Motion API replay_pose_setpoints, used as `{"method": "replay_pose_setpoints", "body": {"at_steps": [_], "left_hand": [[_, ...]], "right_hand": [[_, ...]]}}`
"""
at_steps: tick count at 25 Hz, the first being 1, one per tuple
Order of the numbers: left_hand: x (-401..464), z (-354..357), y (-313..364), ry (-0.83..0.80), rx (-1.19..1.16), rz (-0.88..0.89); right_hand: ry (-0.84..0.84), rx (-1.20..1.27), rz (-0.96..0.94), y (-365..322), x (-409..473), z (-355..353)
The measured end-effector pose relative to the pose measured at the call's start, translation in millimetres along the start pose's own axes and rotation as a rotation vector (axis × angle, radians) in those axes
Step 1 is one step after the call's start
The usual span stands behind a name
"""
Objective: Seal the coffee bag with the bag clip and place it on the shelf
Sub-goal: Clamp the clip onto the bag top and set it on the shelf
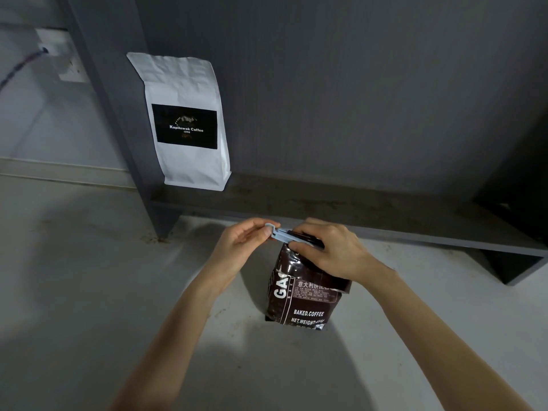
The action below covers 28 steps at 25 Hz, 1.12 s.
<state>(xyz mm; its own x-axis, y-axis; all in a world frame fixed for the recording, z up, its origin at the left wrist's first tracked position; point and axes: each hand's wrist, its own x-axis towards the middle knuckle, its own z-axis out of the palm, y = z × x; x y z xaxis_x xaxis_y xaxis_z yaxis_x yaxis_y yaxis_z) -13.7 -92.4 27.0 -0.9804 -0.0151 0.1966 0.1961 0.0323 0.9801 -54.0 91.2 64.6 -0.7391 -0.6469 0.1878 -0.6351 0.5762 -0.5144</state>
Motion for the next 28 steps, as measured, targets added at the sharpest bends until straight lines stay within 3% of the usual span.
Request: {"method": "replay_pose_setpoints", "body": {"at_steps": [19,28], "left_hand": [[5.1,4.3,3.8,-0.077,-0.071,-0.042],[1.6,-1.4,-4.4,-0.002,-0.130,-0.056]], "right_hand": [[0.062,-0.033,-0.041,-2.7,-8.6,4.6],[-0.035,0.047,0.029,-9.7,4.2,-2.2]]}}
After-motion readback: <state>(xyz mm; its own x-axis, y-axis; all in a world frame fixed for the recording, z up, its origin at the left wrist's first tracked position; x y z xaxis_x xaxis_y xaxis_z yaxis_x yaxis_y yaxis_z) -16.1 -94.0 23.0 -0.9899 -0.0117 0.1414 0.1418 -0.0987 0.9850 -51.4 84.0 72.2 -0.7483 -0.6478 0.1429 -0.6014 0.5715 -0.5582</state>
